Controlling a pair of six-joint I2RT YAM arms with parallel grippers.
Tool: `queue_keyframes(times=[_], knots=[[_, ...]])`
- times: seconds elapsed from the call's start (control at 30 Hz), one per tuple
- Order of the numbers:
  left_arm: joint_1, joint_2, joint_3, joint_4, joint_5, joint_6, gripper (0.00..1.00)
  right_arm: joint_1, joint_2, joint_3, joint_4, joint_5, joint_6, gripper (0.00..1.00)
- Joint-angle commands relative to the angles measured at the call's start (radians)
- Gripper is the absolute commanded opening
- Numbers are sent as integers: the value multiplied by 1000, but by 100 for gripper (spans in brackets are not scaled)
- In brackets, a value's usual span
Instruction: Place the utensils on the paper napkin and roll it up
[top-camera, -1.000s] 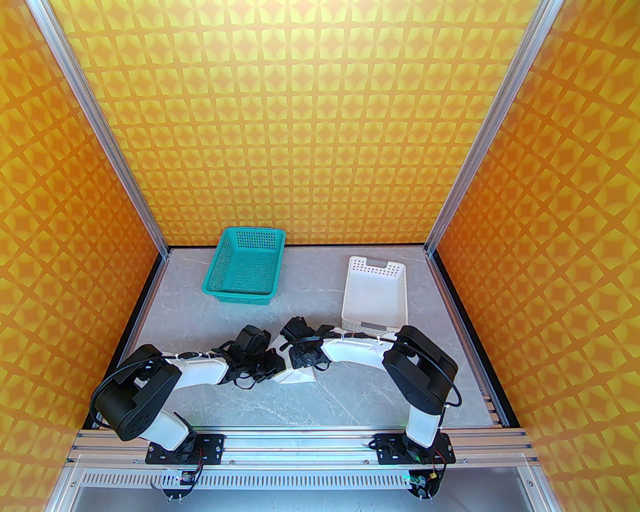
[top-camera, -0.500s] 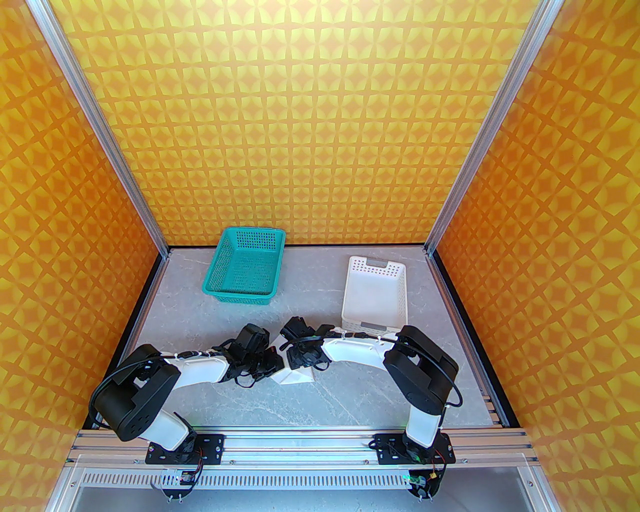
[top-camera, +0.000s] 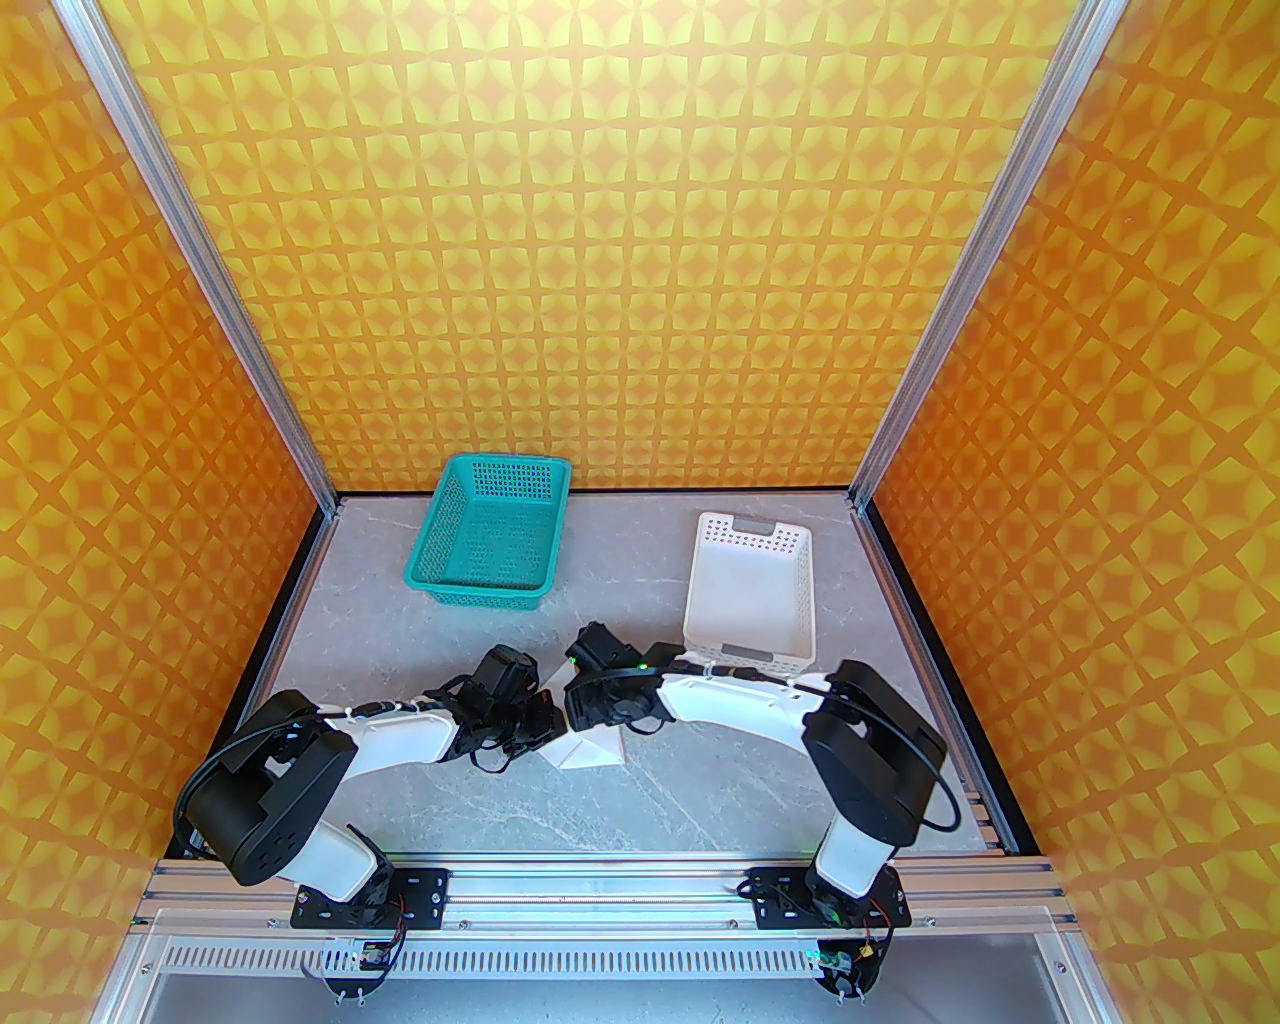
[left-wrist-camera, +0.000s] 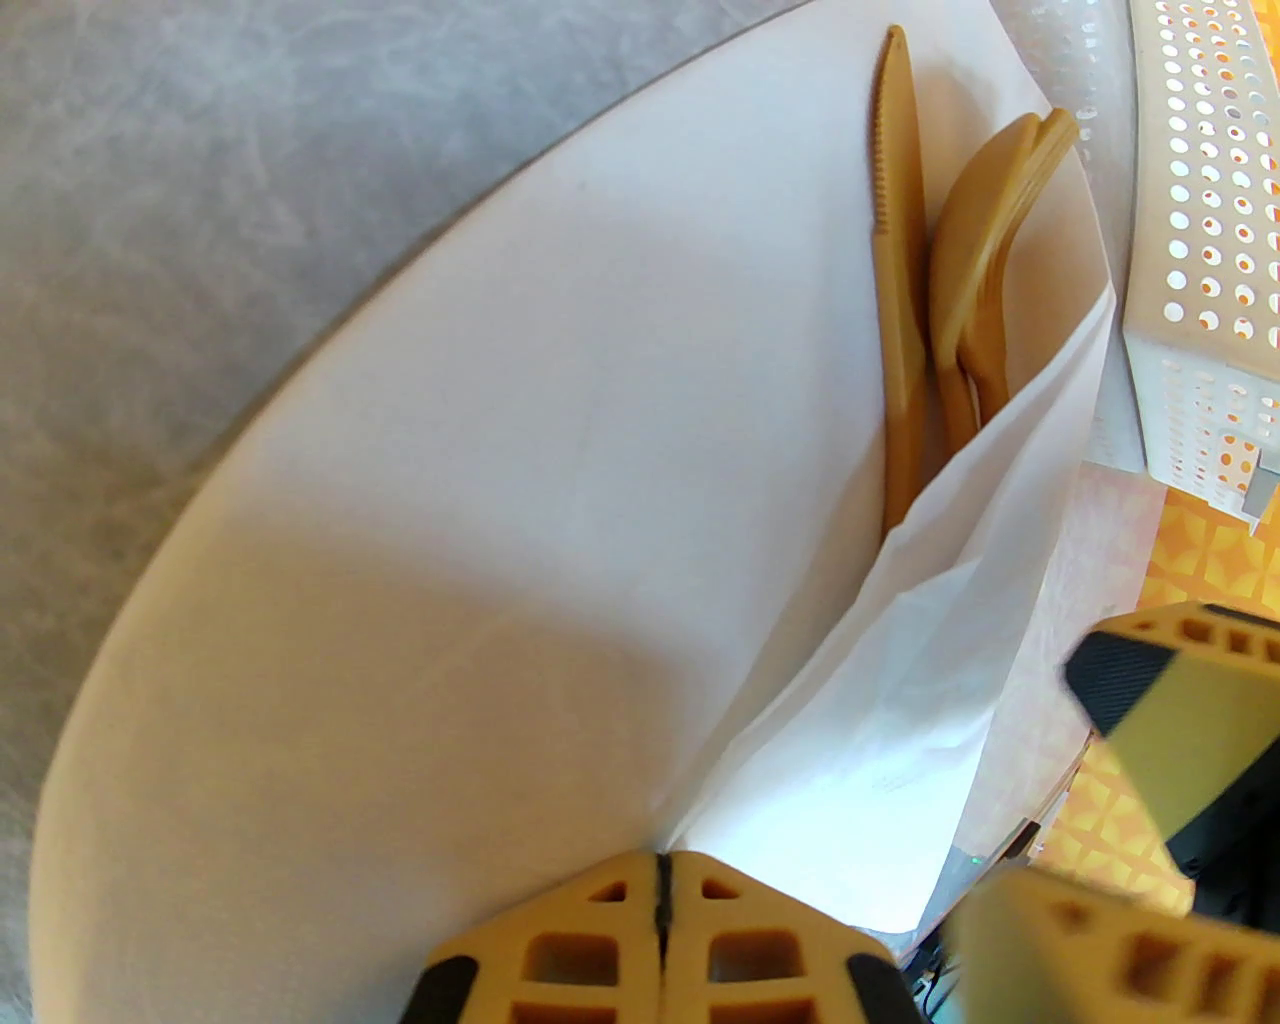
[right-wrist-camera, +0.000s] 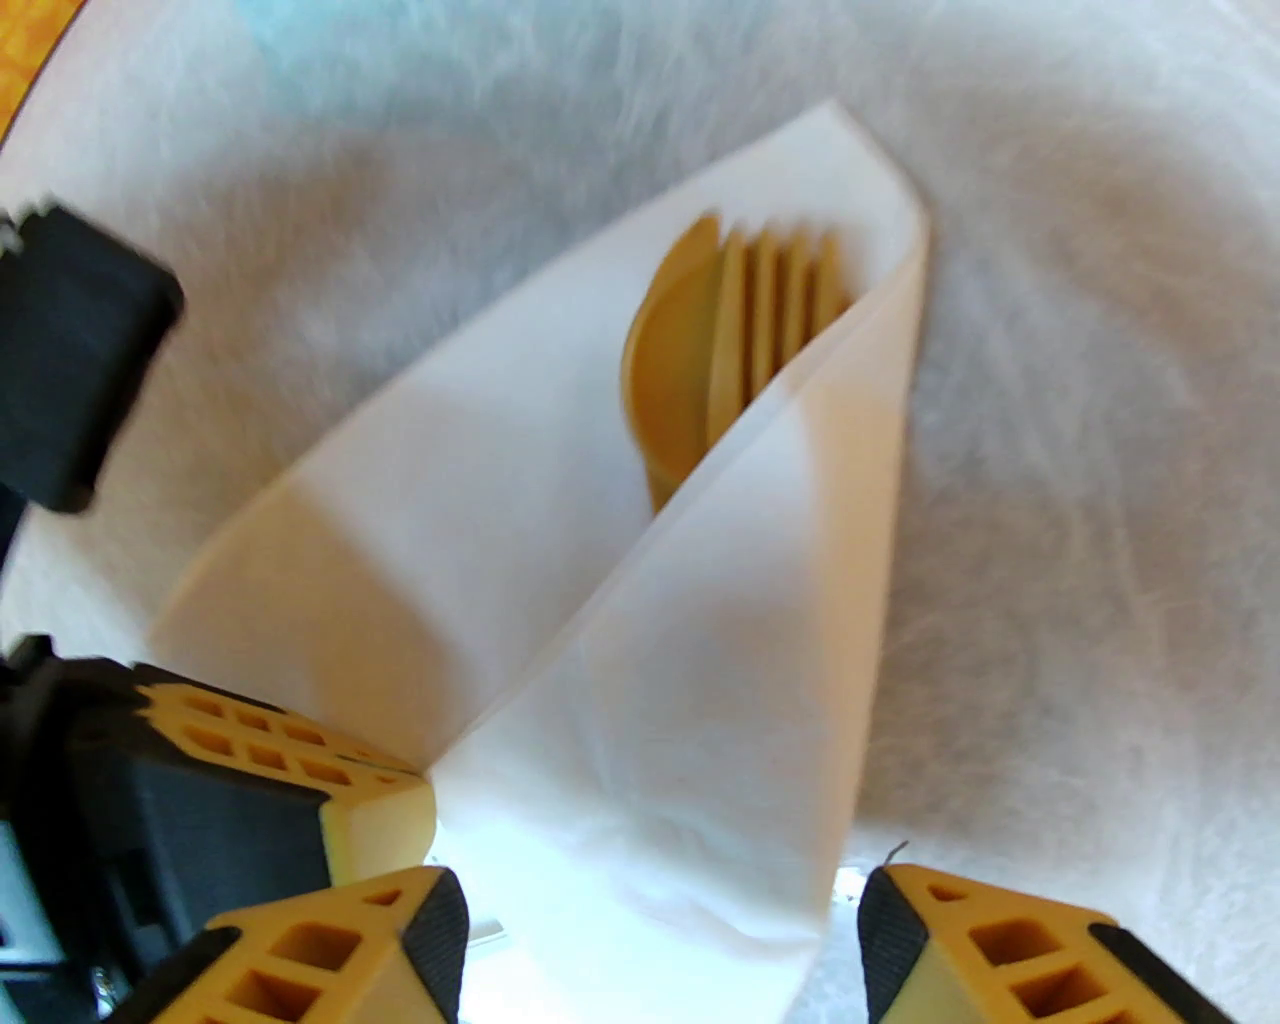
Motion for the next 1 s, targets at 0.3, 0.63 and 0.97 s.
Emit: queue_keyframes(times=[0.3,0.63,0.97], knots=[[4,-44,45,-93,-65,55,0,-81,-171,-171,71,-102,6,54],[15,-36,42,-119,-89,70,0,-81,-200,-259,219,-275,38,21],[15,-16,48,-121,-95,78,0,-67,-223,-410,382,-396,127,8]])
